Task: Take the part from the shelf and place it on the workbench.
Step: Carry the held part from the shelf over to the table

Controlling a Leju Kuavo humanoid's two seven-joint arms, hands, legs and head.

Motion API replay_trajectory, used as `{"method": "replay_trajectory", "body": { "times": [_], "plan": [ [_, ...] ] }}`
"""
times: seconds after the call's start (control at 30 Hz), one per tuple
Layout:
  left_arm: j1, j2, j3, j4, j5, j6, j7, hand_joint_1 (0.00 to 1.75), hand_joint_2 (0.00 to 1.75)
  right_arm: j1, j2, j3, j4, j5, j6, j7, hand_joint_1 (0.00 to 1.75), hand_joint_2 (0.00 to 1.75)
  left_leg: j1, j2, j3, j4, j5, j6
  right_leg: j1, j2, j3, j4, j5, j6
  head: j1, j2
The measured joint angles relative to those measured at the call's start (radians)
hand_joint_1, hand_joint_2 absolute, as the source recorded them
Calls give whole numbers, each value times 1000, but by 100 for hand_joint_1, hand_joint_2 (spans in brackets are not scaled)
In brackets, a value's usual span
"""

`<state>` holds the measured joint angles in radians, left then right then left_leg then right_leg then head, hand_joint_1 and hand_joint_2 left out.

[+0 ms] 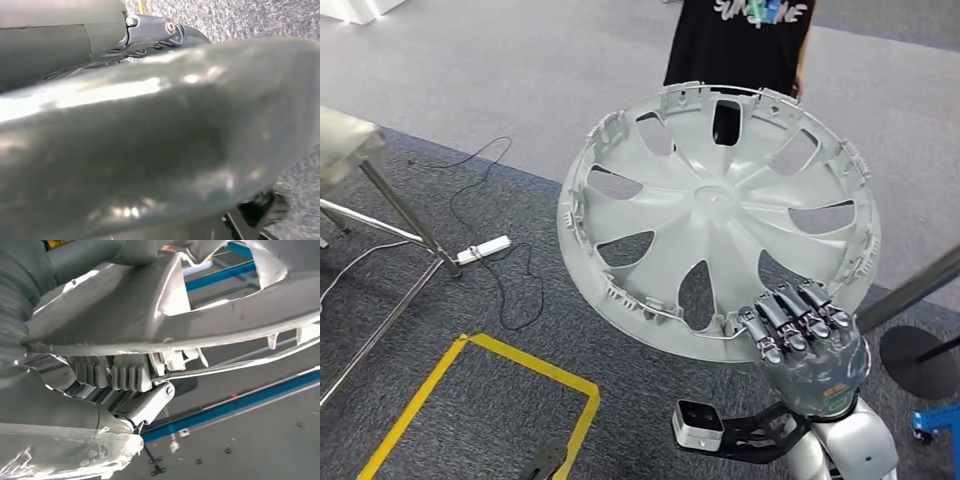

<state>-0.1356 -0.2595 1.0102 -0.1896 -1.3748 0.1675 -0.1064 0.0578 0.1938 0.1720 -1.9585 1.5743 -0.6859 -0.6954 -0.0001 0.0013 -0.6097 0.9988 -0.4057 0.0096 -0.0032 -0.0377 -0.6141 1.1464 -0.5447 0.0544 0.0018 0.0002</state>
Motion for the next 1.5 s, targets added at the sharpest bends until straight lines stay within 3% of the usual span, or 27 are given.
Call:
{"method": "replay_trajectory", "body": {
  "times": [0.07,0.1,0.13,0.2,0.27,0.33,0.37,0.4,0.43,0.47,0.53,0.6,0.63,0.7,0.77,0.83,0.9,0.97,1.03,1.1,1.13,1.2,1.27,1.33,1.4,1.43,1.5],
  "plan": [
    [-2,-1,0,0,0,0,0,0,0,0,0,-1,5,0,0,0,175,175,1,-27,-1,0,2,4,-1,31,-65,134,-53,2,3,0],
    [-1,-1,0,0,0,1,0,0,0,0,0,-2,8,0,0,0,175,175,1,-41,-1,0,2,4,-1,34,-86,170,-58,2,3,0],
    [0,-1,0,0,0,1,0,0,0,0,0,-2,11,0,0,0,175,175,2,-56,-1,0,3,3,-1,35,-90,169,-45,2,3,0],
    [0,-2,0,0,0,3,-1,0,0,-1,0,-2,14,0,0,-1,175,175,3,-87,-1,1,5,-1,-6,55,-43,57,25,1,3,0],
    [-1,-2,0,0,1,6,-3,0,0,-2,0,-3,16,0,0,-1,175,175,4,-116,-7,3,9,-10,-17,113,15,-68,70,1,3,0],
    [-1,-1,0,0,1,9,-4,0,0,-3,0,-4,17,0,-1,0,175,175,6,-139,-17,2,18,-24,-20,142,32,-105,73,-4,2,0],
    [0,-1,0,0,1,9,-4,0,0,-3,0,-5,17,0,-1,0,175,175,9,-151,-22,-1,23,-31,-19,130,33,-106,76,-10,2,0],
    [3,-1,0,0,2,9,-4,0,0,-3,0,-7,17,0,-1,0,175,175,10,-145,-25,-1,23,-37,-18,117,33,-108,79,-17,2,0],
    [5,-1,0,0,2,8,-3,0,0,-4,0,-8,17,0,-1,0,175,175,8,-124,-32,10,14,-41,-17,103,34,-111,82,-25,-1,0],
    [5,-1,0,0,2,8,-2,0,0,-4,0,-9,17,0,-1,0,175,175,6,-93,-47,40,-6,-44,-17,87,35,-114,85,-32,-4,0],
    [3,-1,0,0,2,6,0,0,0,-4,0,-11,17,0,-1,0,175,175,2,-31,-100,157,-72,-48,-13,55,35,-117,86,-41,-11,0],
    [3,-1,-1,0,2,3,3,0,0,-3,0,-13,17,0,-1,0,175,175,3,-16,-145,264,-114,-51,-10,22,34,-117,85,-44,-11,0],
    [3,-1,-1,0,2,2,5,0,0,-3,0,-14,17,0,-1,0,175,175,3,-14,-147,275,-110,-51,-10,6,34,-117,84,-44,-11,0],
    [5,0,-1,0,2,1,8,0,0,-4,0,-15,17,0,-1,0,175,175,2,1,-94,188,-58,-48,-9,-22,36,-117,83,-43,-11,0],
    [2,1,-1,0,1,1,9,0,0,-5,1,-16,17,0,-1,0,175,175,-5,57,-22,61,-14,-39,-2,-44,39,-115,79,-37,-12,0],
    [-1,0,-3,0,0,1,9,0,0,-5,1,-16,17,0,-1,0,175,175,-12,86,2,9,-7,-27,5,-66,42,-114,75,-28,-11,0],
    [-1,-1,-7,0,-1,1,9,0,0,-6,2,-17,17,0,-1,0,175,175,-11,60,-1,3,-4,-14,6,-83,45,-115,70,-17,-8,0],
    [0,-1,-11,0,-4,1,9,0,0,-8,2,-17,17,0,-1,0,175,175,-4,33,-1,-1,0,-3,1,-42,32,-79,43,-5,-5,0],
    [-2,-2,-13,0,-6,0,9,0,0,-9,2,-17,18,-1,-1,0,175,175,0,6,-1,-2,2,4,-1,18,-18,35,-16,1,2,0],
    [-3,-4,-15,0,-7,0,9,0,0,-9,2,-17,21,0,-1,0,175,175,0,-24,-1,-1,3,6,-2,33,-77,151,-55,3,5,0],
    [-3,-4,-16,0,-7,0,9,0,0,-9,2,-17,23,0,-1,0,175,175,1,-39,-1,-1,3,6,-2,34,-89,166,-48,2,5,0],
    [-2,-4,-16,0,-8,1,11,0,0,-9,2,-17,26,0,-1,0,175,175,2,-71,0,0,5,3,-6,46,-55,79,16,2,5,0],
    [-3,-5,-17,0,-8,1,12,0,0,-11,2,-17,27,0,-1,-1,175,175,4,-101,-3,3,7,-5,-16,93,4,-51,70,3,4,0],
    [-3,-5,-17,0,-8,2,12,0,0,-13,2,-17,28,0,-1,-1,175,175,6,-124,-13,4,13,-17,-20,123,30,-104,78,0,4,0],
    [1,-3,-17,0,-8,2,13,0,0,-14,2,-18,29,0,-1,-1,175,175,10,-143,-22,1,20,-30,-17,106,30,-107,82,-11,3,0],
    [3,-4,-17,0,-7,2,14,0,0,-15,3,-18,30,0,-1,-2,175,175,9,-134,-26,5,16,-35,-17,95,31,-109,84,-18,1,0],
    [4,-4,-17,0,-7,3,15,0,0,-17,4,-18,31,0,-1,-1,175,175,5,-81,-56,66,-24,-43,-18,68,33,-115,87,-31,-6,0]
  ]
}}
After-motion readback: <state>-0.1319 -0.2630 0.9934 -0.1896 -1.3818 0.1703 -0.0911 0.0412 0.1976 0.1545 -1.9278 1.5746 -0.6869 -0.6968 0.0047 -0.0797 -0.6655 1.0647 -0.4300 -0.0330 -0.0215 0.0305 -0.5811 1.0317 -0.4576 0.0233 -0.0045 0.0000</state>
